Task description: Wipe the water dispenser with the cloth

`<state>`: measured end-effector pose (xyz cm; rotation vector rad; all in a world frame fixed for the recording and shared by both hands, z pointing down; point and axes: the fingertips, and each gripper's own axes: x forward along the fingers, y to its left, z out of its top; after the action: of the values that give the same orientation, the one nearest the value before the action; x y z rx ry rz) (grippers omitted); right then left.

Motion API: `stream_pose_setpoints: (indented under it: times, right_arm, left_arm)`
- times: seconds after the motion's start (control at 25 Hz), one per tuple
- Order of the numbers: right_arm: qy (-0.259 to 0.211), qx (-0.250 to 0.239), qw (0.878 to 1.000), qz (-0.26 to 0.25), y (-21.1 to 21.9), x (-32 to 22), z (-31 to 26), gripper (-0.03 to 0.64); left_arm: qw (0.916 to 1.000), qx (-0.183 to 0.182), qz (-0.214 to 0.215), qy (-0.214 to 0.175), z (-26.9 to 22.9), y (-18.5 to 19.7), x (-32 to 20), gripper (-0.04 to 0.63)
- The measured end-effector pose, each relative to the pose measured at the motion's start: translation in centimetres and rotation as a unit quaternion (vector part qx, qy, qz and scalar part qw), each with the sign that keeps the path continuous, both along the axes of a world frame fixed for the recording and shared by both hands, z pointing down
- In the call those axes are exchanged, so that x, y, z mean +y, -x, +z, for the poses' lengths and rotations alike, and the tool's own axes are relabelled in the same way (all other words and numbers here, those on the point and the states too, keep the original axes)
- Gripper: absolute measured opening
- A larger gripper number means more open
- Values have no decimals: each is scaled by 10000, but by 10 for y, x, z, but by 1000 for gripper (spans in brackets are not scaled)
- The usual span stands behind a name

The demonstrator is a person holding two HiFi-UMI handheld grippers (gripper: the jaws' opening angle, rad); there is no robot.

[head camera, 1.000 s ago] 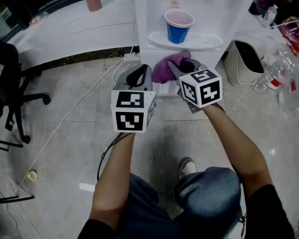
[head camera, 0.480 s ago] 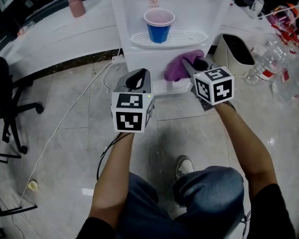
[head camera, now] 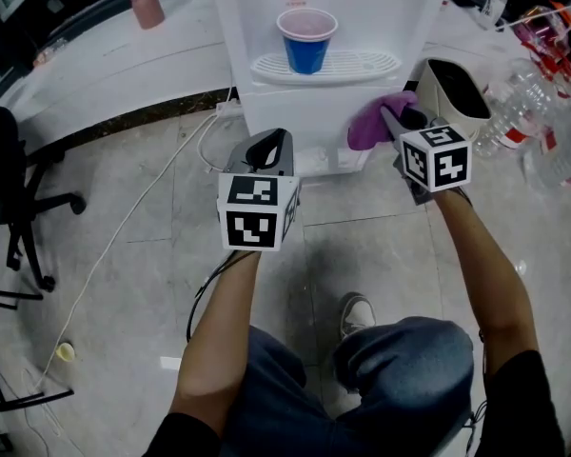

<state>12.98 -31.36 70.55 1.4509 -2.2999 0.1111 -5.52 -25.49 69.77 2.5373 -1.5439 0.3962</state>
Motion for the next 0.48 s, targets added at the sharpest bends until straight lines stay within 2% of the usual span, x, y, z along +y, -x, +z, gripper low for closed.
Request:
stream_pose_setpoints:
  times: [0.2,0.48]
  right_arm:
    - [-111,-56,9995,-282,18,15,-6,41]
    - [-205,-216,9950,-950,76,37,-5,41]
  left_arm:
    - [10000,-33,-85,1,5,10,1,28]
    - [9996,25,-282,52,14,29,3,28]
